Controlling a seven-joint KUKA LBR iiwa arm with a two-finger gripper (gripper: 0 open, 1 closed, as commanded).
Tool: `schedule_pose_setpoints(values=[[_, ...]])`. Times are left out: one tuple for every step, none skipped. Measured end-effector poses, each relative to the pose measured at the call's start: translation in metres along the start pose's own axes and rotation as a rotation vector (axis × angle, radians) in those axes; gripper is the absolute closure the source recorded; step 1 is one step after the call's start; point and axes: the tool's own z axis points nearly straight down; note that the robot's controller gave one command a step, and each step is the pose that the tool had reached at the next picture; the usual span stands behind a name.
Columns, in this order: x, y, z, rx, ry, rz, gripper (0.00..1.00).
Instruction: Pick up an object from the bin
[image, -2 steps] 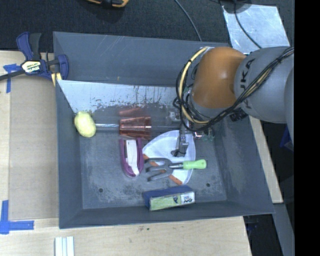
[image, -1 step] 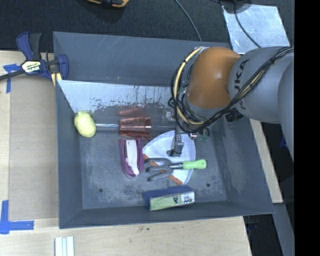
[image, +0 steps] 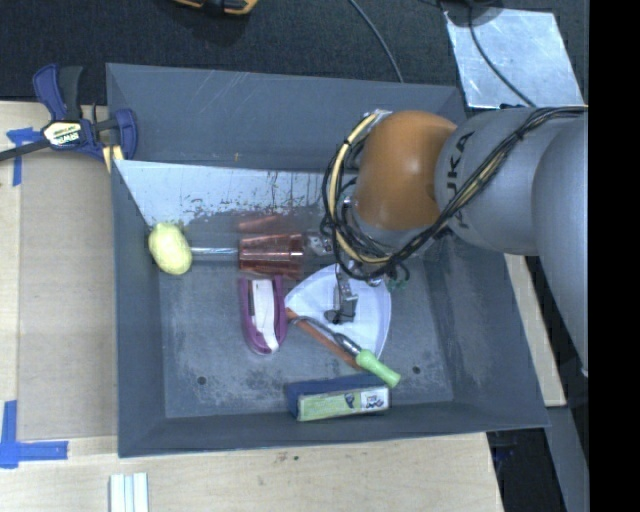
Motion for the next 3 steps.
schedule_pose_setpoints(values=[[0.004, 0.010, 0.005, 0.000, -0.001, 0.243, 0.00], [-0.005, 0.014, 0.002, 0.001, -0.006, 0.020, 0.00], [0.002, 0.020, 0.001, 0.001, -0.006, 0.217, 1.00]])
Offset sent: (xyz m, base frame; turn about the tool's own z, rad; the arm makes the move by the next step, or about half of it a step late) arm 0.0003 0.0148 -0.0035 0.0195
